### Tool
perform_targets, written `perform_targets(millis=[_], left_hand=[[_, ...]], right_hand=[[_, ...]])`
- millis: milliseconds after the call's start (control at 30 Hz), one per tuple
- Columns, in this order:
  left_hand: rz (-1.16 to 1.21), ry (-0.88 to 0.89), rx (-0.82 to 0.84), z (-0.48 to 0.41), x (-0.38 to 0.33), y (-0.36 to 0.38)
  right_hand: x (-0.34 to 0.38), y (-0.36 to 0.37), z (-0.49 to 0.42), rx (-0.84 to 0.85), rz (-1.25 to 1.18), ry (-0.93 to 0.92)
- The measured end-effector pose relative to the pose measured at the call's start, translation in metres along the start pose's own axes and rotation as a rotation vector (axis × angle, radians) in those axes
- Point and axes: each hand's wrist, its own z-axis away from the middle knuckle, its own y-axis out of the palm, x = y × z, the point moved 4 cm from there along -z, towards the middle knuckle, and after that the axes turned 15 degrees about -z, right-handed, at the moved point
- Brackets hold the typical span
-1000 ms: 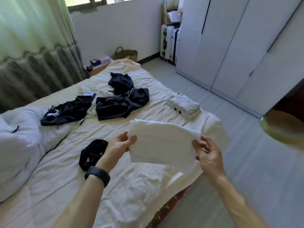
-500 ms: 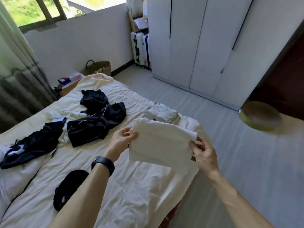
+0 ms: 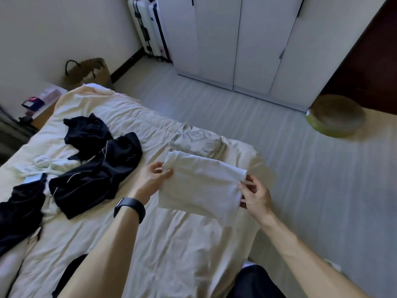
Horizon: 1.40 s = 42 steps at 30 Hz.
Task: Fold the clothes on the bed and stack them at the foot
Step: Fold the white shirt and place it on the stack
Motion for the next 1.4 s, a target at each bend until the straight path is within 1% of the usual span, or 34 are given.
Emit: perform_targets(millis=[133,400,567,700,833,933,967,1067,1133,1267,1400], left_hand=[[-0.08,-0.061,-0.03,-0.088,-0.02,0.002],[-0.245,-0.178,-0.053,-0.277,-0.033,0.029],[-0.287,-0.215,0.012,-0.364,-0.026,0.054],[-0.32,-0.204,0.025,-0.419,-0.012,0.068],[-0.429,-0.226,0.033,-0.453,0.016,0.086],[-0.56,-0.181,-0.014,-0.465,0.031,0.097],[-0.553,-0.187,-0.013,-0.468,0.036,0.098],[-0.395,-0.265,0.101,-0.473,0.048,0.096],[-0.381,-0.281,0.14,-0.472,0.056,0.093],[-0.438,-0.289,0.093,-0.465,0.066,0.09],[-0.457,-0.258,0.071,-0.459,0.069,0.09]], right_hand=[[-0.015,0.03,-0.083,-0.027,-0.049,0.124],[-0.052,0.09,-0.241,-0.079,-0.088,0.27],[-0.086,0.102,-0.313,-0.153,-0.12,0.321],[-0.109,0.111,-0.354,-0.159,-0.067,0.353],[-0.129,0.108,-0.377,-0.197,0.006,0.365],[-0.138,0.105,-0.38,-0.2,0.045,0.376],[-0.139,0.103,-0.378,-0.212,0.083,0.375],[-0.145,0.101,-0.368,-0.212,0.27,0.455],[-0.153,0.102,-0.361,-0.192,0.297,0.507],[-0.154,0.095,-0.366,-0.256,0.311,0.462],[-0.147,0.089,-0.373,-0.232,0.287,0.412]])
